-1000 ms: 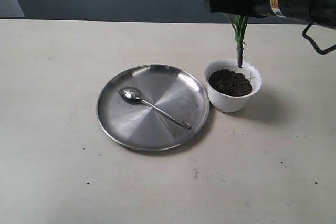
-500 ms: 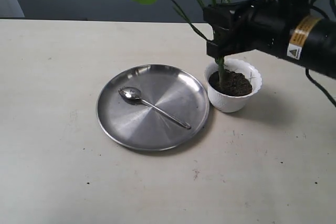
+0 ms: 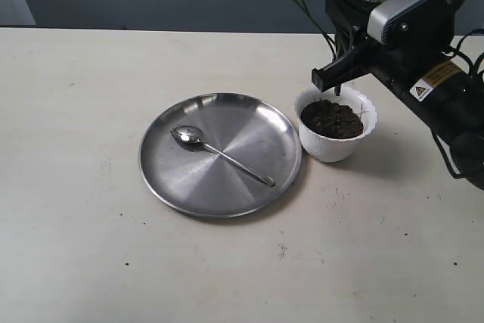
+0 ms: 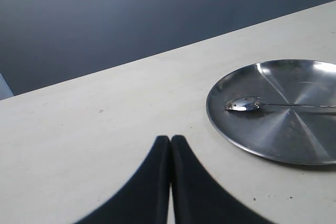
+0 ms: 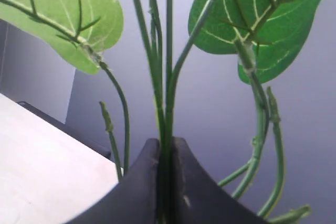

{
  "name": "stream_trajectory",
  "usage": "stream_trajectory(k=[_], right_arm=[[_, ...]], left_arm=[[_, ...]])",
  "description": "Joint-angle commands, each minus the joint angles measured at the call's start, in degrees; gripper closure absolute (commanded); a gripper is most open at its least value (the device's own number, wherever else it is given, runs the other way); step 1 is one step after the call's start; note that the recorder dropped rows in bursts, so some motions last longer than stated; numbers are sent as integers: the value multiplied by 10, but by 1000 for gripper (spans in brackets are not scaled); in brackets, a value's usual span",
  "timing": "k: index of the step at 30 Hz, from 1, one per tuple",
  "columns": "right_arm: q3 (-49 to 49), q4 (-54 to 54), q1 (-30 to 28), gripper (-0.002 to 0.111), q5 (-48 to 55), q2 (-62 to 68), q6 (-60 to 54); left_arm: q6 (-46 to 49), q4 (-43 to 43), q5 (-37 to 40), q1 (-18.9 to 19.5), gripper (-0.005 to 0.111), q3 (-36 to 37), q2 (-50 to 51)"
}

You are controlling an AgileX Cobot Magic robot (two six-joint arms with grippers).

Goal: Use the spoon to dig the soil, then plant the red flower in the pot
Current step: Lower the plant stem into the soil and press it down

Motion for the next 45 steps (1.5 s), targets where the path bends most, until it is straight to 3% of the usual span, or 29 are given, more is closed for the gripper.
stream_trajectory(k=[1, 17, 45], right_arm=[[-3, 35, -3, 109, -22, 40, -34], [8, 117, -3, 109, -42, 103, -30], [-19, 72, -3, 109, -42, 215, 31]], left_arm=[[-1, -5, -7, -3, 106, -1, -1], [-1, -5, -7, -3, 106, -1, -1], [-1, -5, -7, -3, 106, -1, -1]])
